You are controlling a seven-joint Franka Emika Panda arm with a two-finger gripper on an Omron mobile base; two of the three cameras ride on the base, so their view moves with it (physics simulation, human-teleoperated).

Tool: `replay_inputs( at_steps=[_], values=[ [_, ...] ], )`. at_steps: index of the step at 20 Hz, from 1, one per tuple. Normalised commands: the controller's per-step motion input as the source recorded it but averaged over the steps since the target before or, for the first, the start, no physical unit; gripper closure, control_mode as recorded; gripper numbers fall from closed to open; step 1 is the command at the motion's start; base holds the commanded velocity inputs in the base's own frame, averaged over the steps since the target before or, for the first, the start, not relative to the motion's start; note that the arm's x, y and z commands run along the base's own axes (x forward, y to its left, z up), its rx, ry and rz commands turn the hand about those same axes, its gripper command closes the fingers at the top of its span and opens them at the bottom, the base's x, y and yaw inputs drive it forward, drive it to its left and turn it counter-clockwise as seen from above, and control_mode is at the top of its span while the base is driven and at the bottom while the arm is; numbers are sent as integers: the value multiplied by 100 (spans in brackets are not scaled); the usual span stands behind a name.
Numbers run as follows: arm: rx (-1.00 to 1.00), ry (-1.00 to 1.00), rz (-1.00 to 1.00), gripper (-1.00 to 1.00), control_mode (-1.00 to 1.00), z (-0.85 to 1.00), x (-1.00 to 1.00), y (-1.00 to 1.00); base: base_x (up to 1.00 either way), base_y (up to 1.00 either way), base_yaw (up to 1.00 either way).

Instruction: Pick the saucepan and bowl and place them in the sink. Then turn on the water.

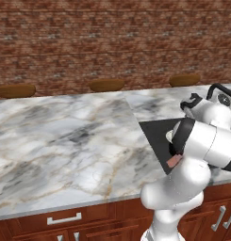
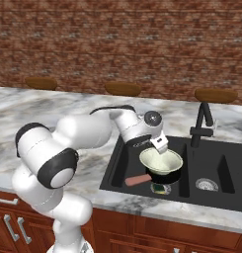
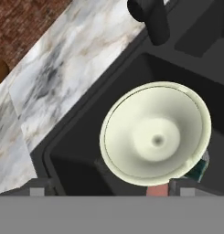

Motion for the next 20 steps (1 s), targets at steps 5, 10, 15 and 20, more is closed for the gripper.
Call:
replay_inputs(
  at_steps=[5,10,15,20],
  values=[
    [-13,0,23,-100,-100,57,-12,26,0,0,0],
    [-15,0,23,-100,-100,28,-31,36,0,0,0],
    [-18,0,17,-100,-100,22,-33,56,0,0,0],
    [-16,0,12,-100,-100,39,-38,62,0,0,0]
  ],
)
